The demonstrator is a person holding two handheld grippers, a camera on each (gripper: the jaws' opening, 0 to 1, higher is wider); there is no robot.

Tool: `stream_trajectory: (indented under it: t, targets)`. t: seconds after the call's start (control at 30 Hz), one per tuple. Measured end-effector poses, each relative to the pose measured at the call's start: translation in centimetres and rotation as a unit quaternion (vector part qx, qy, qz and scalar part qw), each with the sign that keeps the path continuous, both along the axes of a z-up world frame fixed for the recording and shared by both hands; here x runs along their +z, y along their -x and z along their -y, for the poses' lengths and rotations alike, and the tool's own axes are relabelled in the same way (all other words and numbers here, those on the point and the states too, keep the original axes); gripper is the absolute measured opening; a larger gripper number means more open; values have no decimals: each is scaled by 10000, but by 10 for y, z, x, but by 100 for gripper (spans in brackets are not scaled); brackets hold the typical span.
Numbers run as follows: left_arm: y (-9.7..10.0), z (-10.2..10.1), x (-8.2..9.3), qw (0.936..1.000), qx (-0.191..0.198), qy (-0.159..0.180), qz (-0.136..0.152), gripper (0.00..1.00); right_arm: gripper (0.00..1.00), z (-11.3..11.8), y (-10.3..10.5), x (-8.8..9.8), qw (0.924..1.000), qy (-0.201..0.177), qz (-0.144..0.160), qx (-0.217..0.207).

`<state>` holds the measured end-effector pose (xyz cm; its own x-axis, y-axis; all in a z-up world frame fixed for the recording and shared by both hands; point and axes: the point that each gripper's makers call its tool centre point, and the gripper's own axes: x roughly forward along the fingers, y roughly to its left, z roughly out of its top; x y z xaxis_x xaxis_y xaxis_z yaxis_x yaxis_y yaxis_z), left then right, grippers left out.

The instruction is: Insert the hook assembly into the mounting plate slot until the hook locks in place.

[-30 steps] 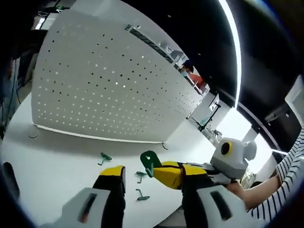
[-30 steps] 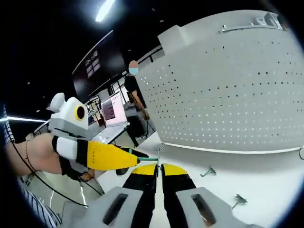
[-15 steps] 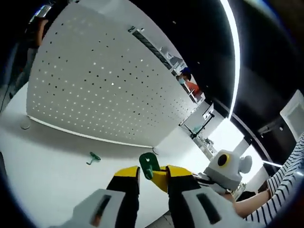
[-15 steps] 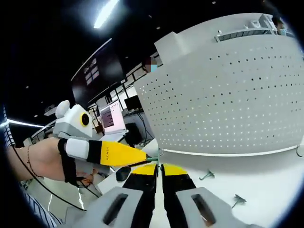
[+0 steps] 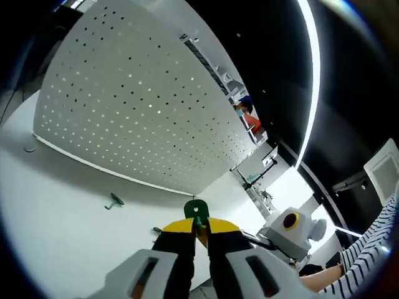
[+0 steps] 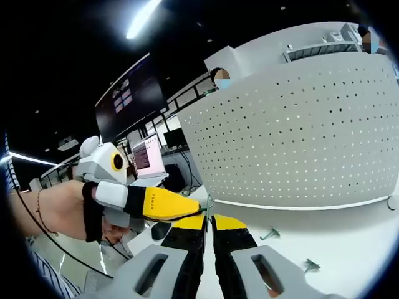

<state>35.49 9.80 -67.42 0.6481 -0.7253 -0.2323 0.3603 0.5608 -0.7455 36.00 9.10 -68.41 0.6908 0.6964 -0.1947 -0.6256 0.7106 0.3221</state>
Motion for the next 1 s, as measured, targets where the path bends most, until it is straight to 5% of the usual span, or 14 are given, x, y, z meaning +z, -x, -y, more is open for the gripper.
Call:
stream_trajectory:
  t: [0.6,1.0]
  targets:
    - [0,-3,-4,9987,21,371,-350,2,1,0,3,1,9996,221,187,4]
    - [-4,2,0,9990,-207,-383,-38,1,2,1,0,1,9988,421,243,71]
